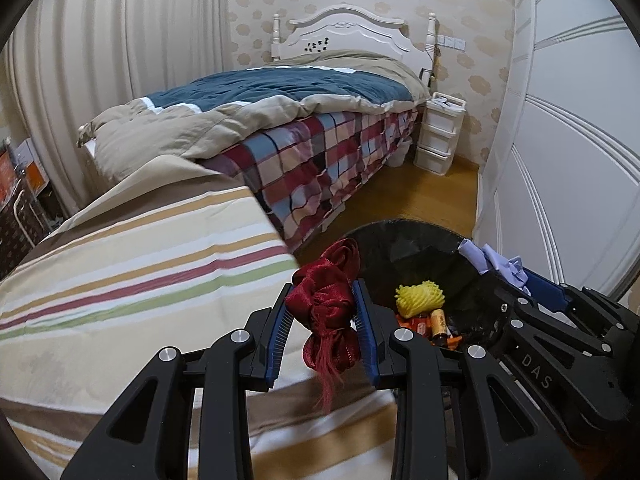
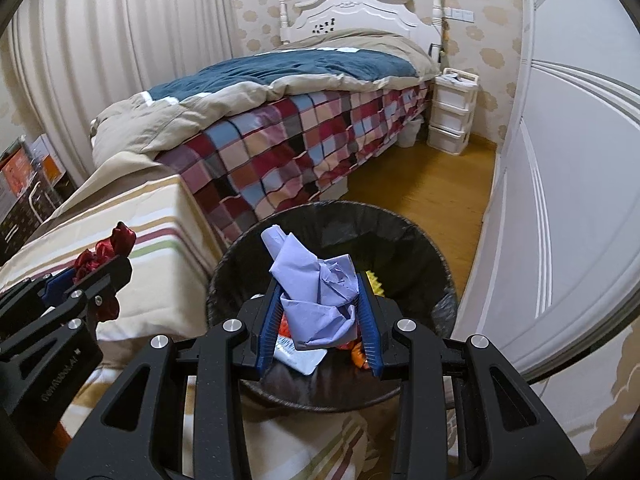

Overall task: Collect trash
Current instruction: 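Open both tools over the bin to drop the red and lilac cloths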

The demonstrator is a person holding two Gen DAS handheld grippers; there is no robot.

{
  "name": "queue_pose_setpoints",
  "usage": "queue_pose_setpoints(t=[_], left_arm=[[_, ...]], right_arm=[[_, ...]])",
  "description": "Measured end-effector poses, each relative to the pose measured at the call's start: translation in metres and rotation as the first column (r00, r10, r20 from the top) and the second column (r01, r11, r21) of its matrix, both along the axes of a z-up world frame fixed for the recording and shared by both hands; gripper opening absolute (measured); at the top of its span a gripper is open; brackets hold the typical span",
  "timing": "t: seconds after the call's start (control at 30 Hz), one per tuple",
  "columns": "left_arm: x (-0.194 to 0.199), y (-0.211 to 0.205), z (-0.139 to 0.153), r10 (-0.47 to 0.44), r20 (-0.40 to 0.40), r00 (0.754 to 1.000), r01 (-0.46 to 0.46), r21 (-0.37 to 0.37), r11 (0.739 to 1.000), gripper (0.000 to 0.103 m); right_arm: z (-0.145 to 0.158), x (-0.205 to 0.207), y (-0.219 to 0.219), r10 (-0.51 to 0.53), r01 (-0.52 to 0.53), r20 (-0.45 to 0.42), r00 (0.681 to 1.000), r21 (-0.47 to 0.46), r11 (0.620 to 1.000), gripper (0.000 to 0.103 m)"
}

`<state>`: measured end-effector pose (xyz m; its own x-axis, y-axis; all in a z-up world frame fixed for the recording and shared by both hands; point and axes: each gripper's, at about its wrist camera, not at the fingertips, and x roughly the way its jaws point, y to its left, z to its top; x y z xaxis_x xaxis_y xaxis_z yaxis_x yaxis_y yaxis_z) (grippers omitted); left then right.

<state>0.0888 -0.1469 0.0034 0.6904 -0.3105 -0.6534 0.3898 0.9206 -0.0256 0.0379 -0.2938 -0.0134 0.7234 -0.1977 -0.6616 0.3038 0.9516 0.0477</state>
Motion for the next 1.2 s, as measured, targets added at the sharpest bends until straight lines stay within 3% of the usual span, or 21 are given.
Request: queue_pose_setpoints(t=[0.47,1.2], left_arm=[[0.02,-0.035,-0.008,-0.017,-0.016,1.0,0.018,0.03,0.999,0.032],[0.033,-0.058,-0.023,-0.016,-0.047,0.999,0.019,0.066,0.998,0.032]], right_arm=[[-0.009,0.018,-0.031,-0.052,0.052,-0.014,0.999,0.006,0.999,0.034],[-0.025,0.036,-0.05,-0.084,0.085,-0.046,0.995,0.026,0.996,0.035]])
